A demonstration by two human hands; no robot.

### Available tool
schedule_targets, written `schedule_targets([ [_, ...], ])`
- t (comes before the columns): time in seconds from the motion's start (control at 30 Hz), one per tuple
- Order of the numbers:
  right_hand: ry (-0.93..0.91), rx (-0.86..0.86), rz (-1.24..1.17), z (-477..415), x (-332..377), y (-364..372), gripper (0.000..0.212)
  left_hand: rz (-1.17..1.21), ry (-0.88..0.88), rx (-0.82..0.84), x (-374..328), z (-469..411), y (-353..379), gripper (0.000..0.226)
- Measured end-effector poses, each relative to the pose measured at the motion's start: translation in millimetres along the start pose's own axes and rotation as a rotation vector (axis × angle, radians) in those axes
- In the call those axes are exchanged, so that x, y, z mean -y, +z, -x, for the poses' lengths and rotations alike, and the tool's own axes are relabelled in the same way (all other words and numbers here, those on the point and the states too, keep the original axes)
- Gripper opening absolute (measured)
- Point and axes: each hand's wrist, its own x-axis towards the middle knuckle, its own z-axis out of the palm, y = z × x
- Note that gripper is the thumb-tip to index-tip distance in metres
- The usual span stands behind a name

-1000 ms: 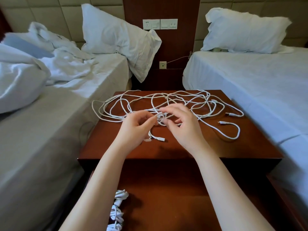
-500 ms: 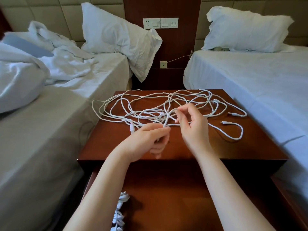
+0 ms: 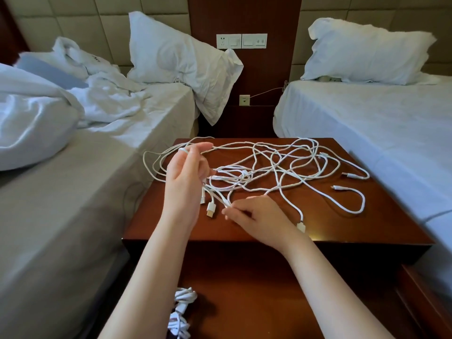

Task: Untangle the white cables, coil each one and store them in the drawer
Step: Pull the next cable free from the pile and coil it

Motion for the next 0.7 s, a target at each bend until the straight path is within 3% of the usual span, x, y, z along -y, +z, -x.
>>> schedule_targets([
  [0.07, -0.034, -0.168, 0.091, 0.0, -10.7, 2.0, 0.046, -0.289, 0.073, -0.038, 7.4, -2.3, -8.0, 0.028],
  [0.13, -0.094, -0.306, 0.128, -1.3, -17.3, 4.4, 0.04, -0.52, 0.116, -0.055, 18.1, -2.0, -14.1, 0.024],
  [0.23, -0.139, -0.483, 0.18, -3.2, -16.1, 5.8, 0.03, -0.63, 0.118, -0.013, 28.8, -1.5, -17.4, 0.02],
  [0.5, -0.178, -0.713, 0.113, -8.2, -20.0, -4.6, 0.023, -0.592, -0.028, 0.312, 22.4, 9.9, 3.6, 0.033],
  [0.6, -0.18, -0.73, 0.029, -7.9, -16.6, -12.5, 0.029, -0.346, -0.168, 0.37, 13.7, 16.6, 14.2, 0.037],
  [0.7, -0.154, -0.706, -0.034, -6.5, -13.2, -16.6, 0.031, -0.157, -0.305, 0.585, 12.6, 20.6, 16.6, 0.043],
])
